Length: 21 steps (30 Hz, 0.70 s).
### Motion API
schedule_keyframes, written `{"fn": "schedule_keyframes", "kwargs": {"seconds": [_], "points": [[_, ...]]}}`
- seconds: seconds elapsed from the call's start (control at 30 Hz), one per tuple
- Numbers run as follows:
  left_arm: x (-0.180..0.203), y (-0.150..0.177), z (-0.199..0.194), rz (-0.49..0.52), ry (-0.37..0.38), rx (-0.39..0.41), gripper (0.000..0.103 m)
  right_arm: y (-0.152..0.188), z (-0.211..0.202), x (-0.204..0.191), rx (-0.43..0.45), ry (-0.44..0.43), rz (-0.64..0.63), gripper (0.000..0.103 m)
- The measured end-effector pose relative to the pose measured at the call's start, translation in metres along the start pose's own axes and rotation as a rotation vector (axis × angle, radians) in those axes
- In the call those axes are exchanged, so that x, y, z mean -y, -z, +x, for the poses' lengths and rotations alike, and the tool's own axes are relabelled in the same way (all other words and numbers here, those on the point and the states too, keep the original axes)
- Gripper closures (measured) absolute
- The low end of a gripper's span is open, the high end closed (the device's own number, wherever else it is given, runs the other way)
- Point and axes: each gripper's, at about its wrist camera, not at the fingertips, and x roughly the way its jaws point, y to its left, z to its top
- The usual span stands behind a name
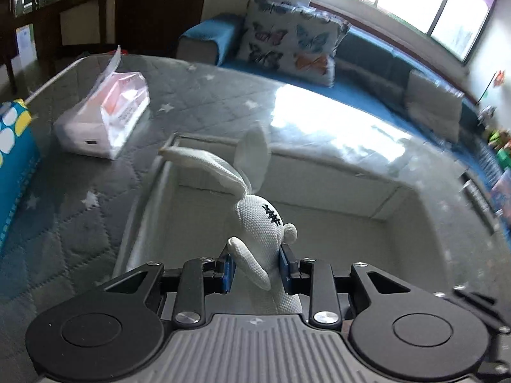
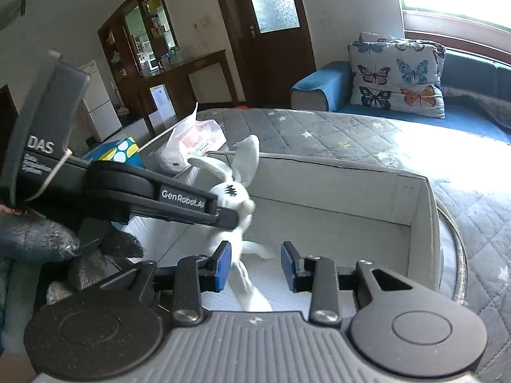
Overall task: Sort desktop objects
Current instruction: 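Carry the bunny over the cardboard box and open the left tool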
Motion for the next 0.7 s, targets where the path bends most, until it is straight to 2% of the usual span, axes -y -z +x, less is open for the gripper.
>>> {"fn": "schedule_keyframes", "kwargs": {"seconds": [0.1, 0.3, 0.5, 0.57, 0.7], "points": [[-0.002, 0.0, 0.006, 0.03, -0.057, -0.028, 0.07, 0.002, -0.001, 0.002, 0.002, -0.003, 0.014, 0.069], [0.007, 0.009, 0.003, 0.086, -0.097, -0.02, 0.063, 0.006, -0.013, -0.001, 0.008, 0.002, 0.008, 0.068], [0.012, 0.016, -0.013, 0.094, -0.107, 0.019, 0.062, 0.008, -0.028, -0.004, 0.026, 0.004, -0.02, 0.061], [0.013, 0.019, -0.018, 0.104, -0.113, 0.025, 0.062, 0.011, -0.033, -0.006, 0.03, 0.004, -0.025, 0.055], [0.016, 0.024, -0.026, 0.119, -0.124, 0.037, 0.062, 0.017, -0.043, -0.01, 0.037, 0.004, -0.031, 0.054]]}}
